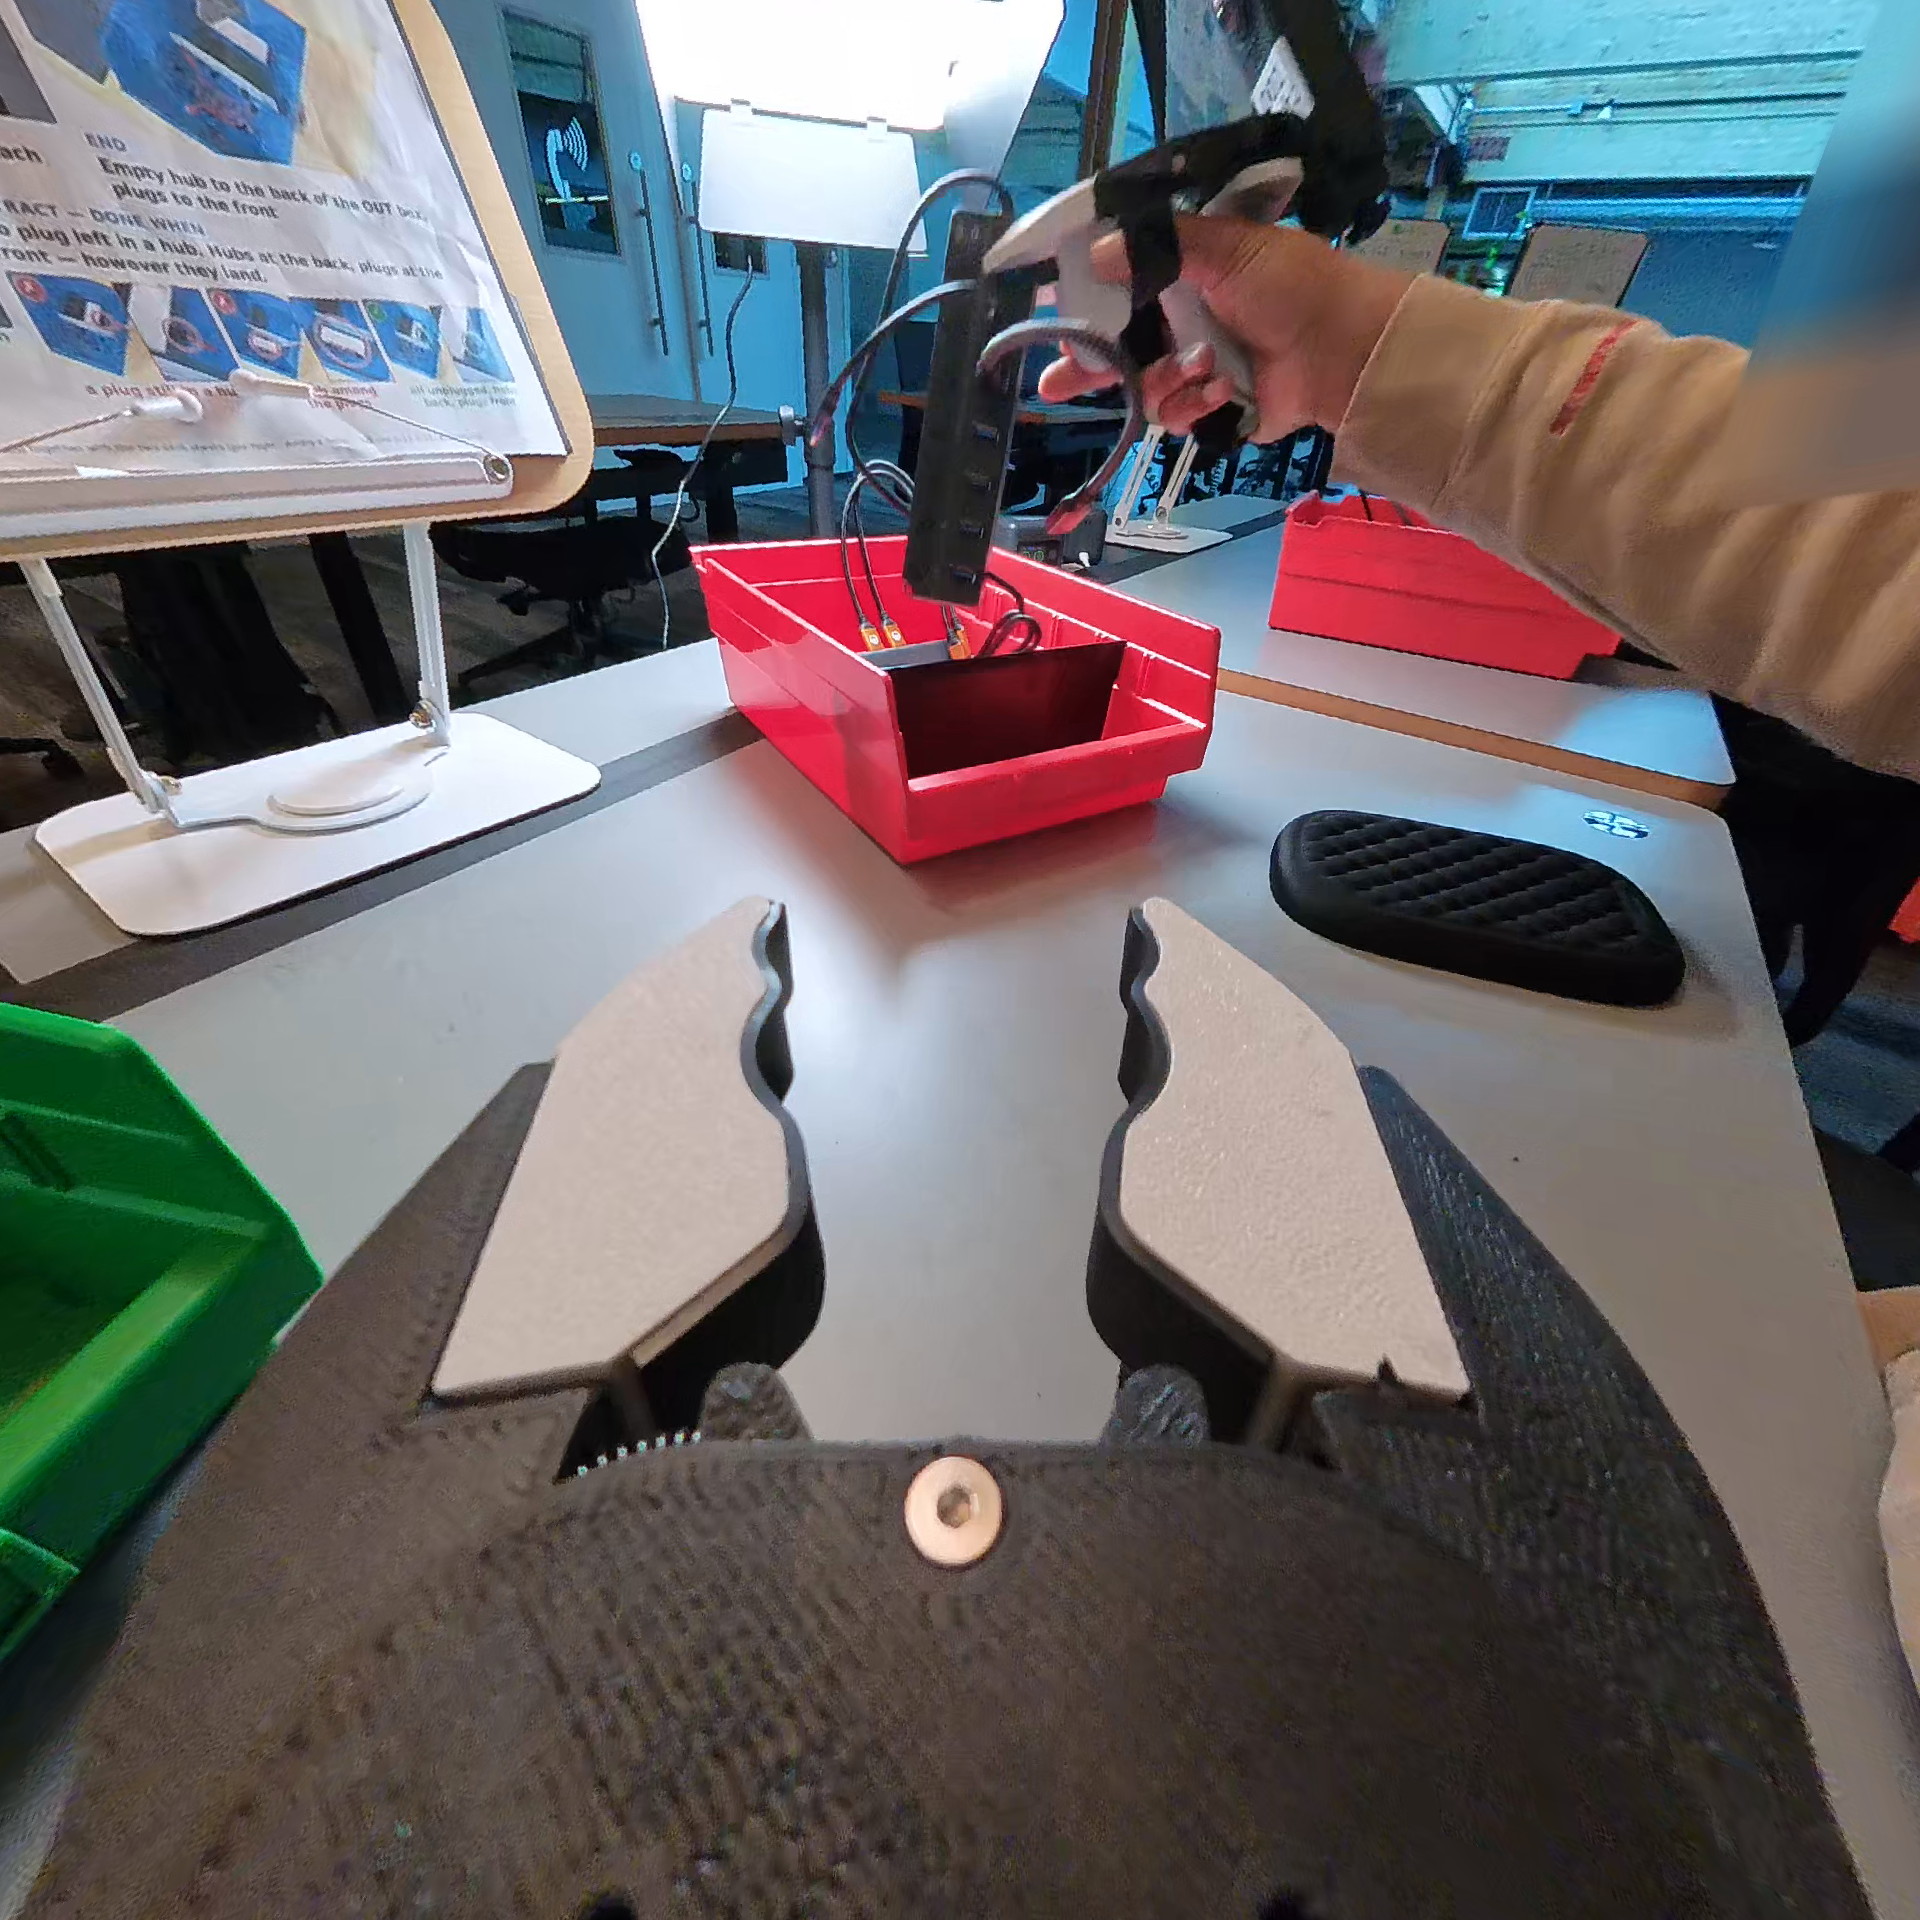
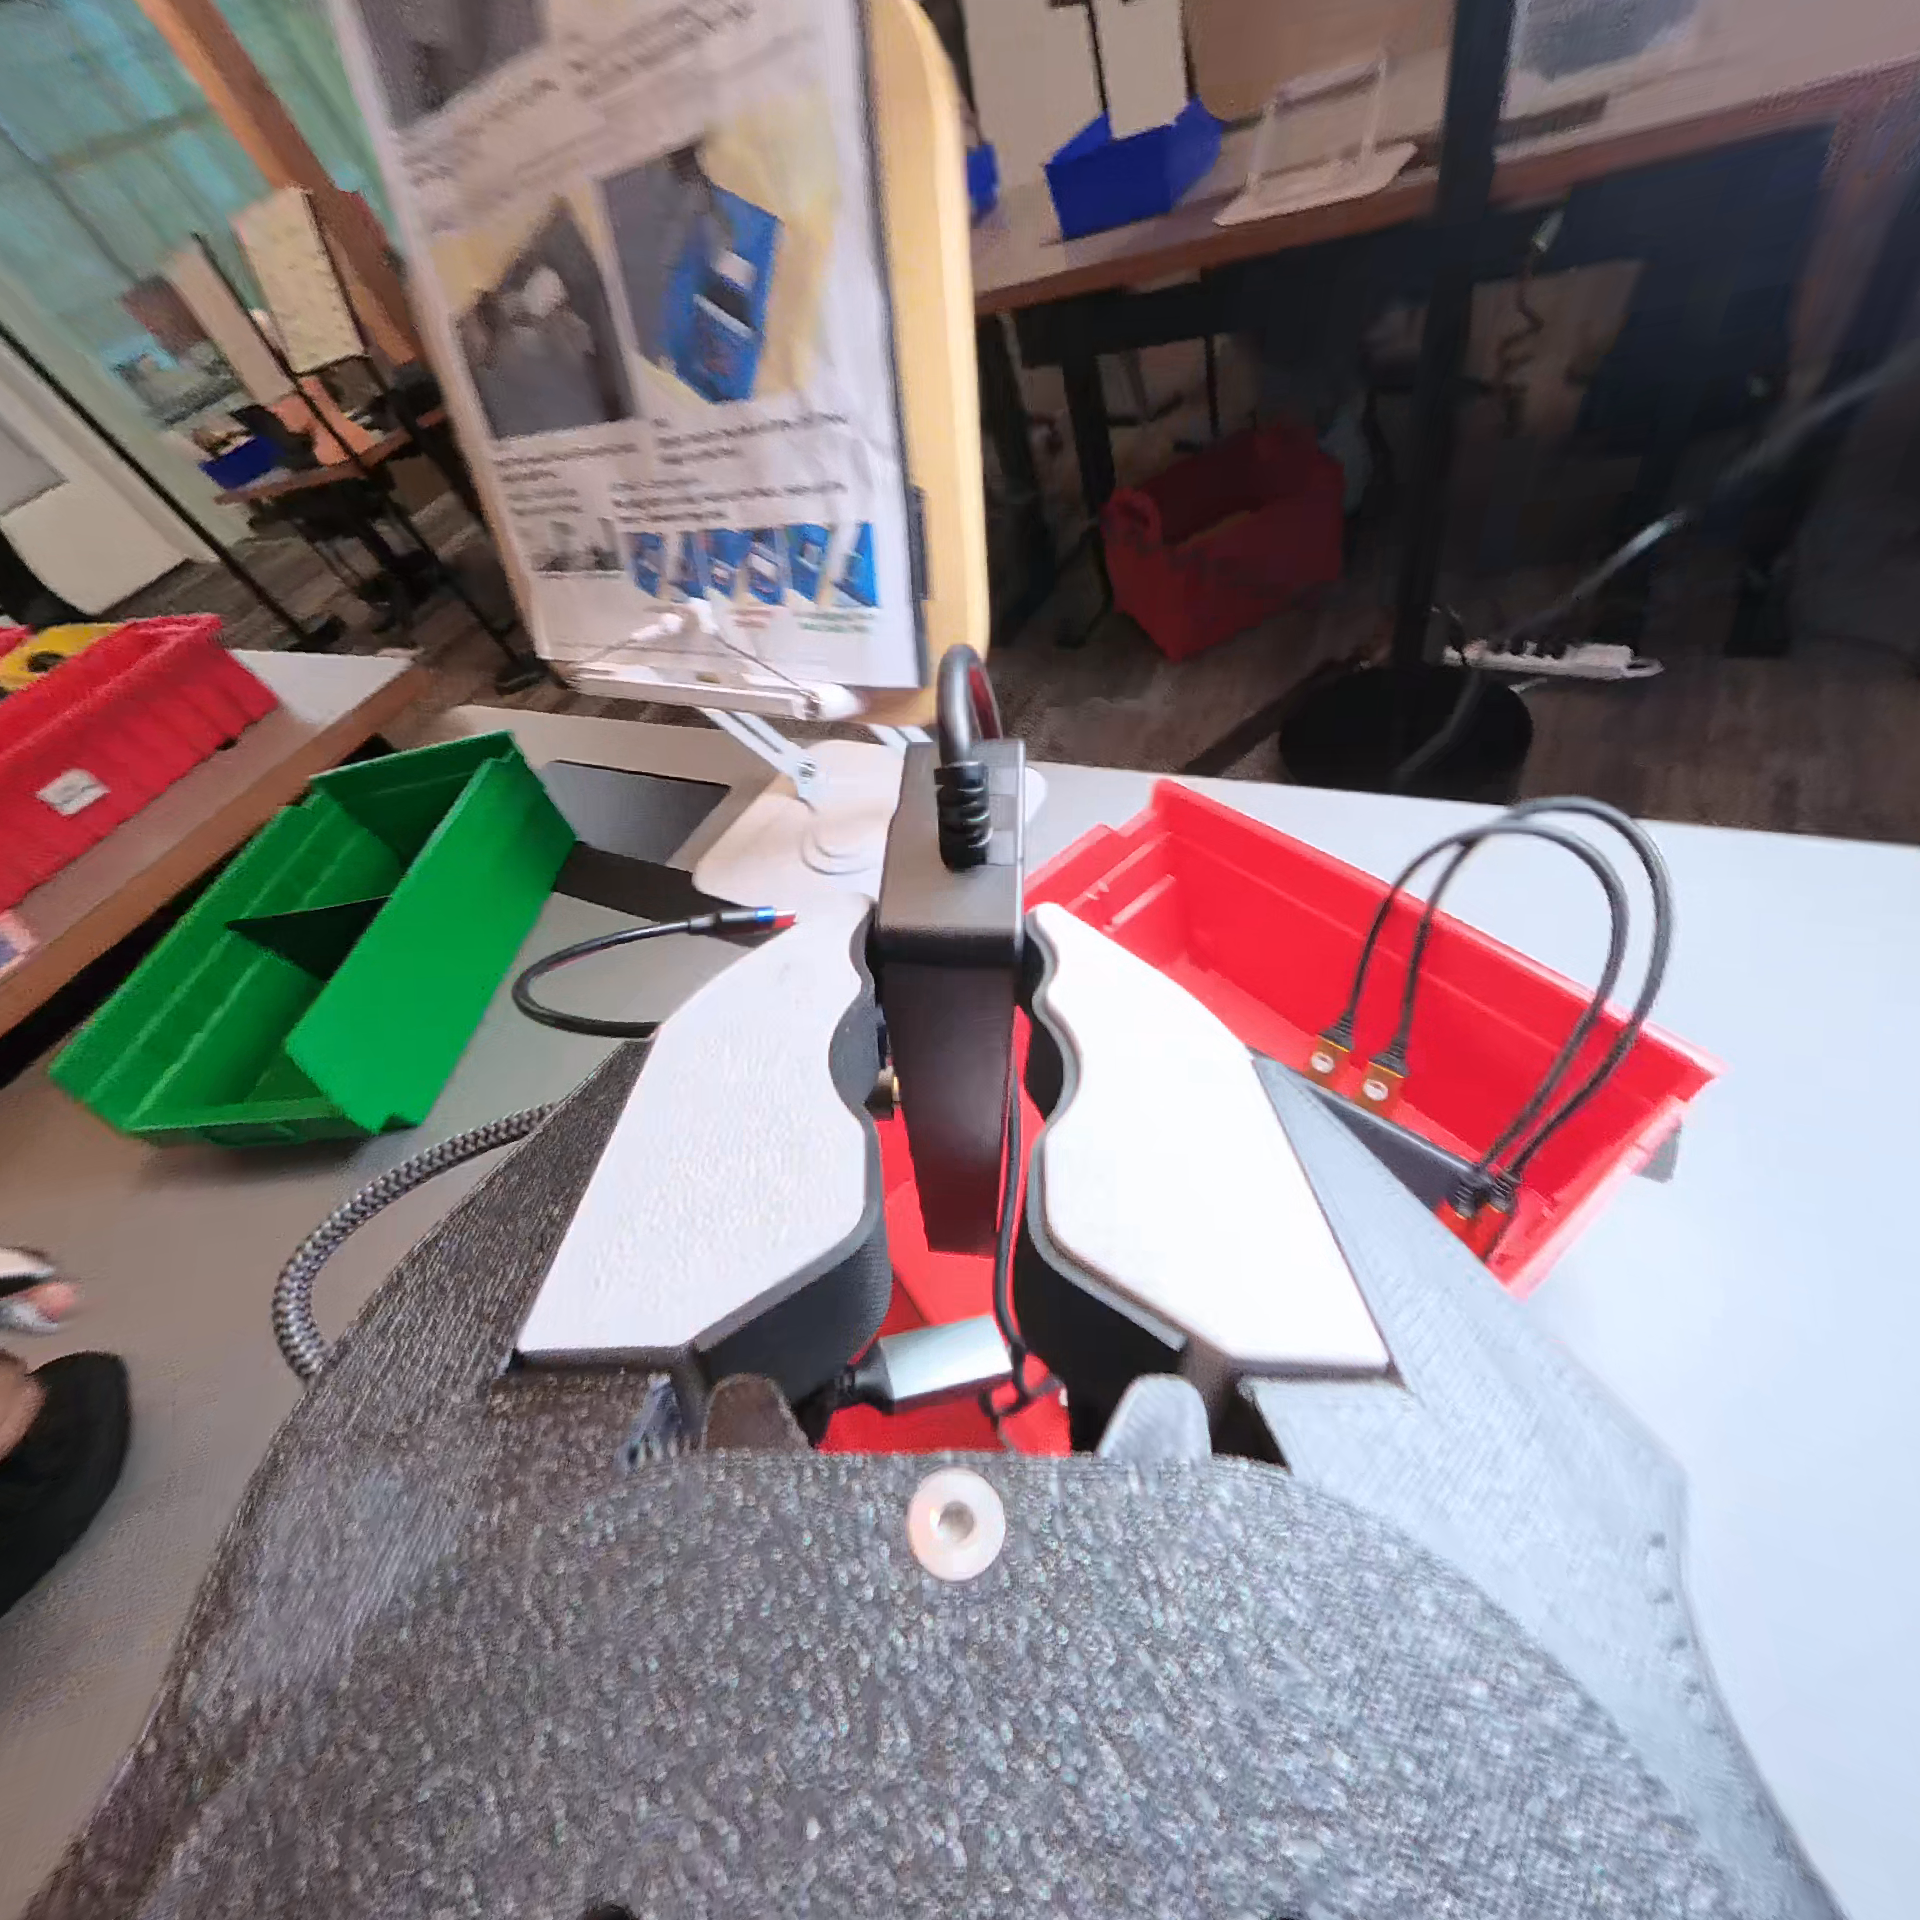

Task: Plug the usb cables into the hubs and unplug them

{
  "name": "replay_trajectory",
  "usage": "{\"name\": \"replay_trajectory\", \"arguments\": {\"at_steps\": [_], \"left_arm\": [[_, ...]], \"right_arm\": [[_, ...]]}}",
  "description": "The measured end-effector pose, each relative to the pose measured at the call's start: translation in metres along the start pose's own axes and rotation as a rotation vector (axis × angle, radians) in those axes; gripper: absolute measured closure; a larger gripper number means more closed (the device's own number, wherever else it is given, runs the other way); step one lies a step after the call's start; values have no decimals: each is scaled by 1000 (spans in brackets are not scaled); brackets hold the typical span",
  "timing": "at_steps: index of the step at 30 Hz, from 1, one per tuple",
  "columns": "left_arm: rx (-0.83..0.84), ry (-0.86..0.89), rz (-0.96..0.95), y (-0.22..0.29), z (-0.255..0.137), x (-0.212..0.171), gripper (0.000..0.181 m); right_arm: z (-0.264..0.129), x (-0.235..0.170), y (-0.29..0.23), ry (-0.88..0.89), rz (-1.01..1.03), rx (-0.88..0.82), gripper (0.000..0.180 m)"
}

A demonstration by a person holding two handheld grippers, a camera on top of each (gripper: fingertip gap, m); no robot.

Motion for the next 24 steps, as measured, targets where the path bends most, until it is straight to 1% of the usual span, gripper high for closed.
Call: {"name": "replay_trajectory", "arguments": {"at_steps": [5, 10, 12, 15, 17, 22, 24], "left_arm": [[6, -2, 0, -2, 0, -1, 120], [16, -4, -12, -6, 0, -1, 120], [23, -7, -15, -8, 0, -2, 120], [35, -11, -19, -10, 0, -3, 120], [40, -11, -20, -12, 0, -3, 120], [49, -14, -18, -14, 0, -4, 121], [52, -17, -20, -14, 0, -5, 121]], "right_arm": [[19, -32, 50, -42, 68, -90, 156], [40, -61, 73, -152, 96, -111, 155], [45, -58, 76, -135, 116, -102, 155], [50, -55, 84, -160, 152, -98, 155], [50, -55, 95, -185, 162, -127, 154], [47, -55, 121, -259, 63, -276, 147], [45, -59, 129, -330, -26, -350, 131]]}}
Point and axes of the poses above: each gripper's, where its closed fingertips meet, z out along the fingers, x out of its top, y = z × x across the jaws, the point moved 2 cm from there along -z, back along the fingers, and after that the axes turned 9 degrees about x, right-handed, at the moved point
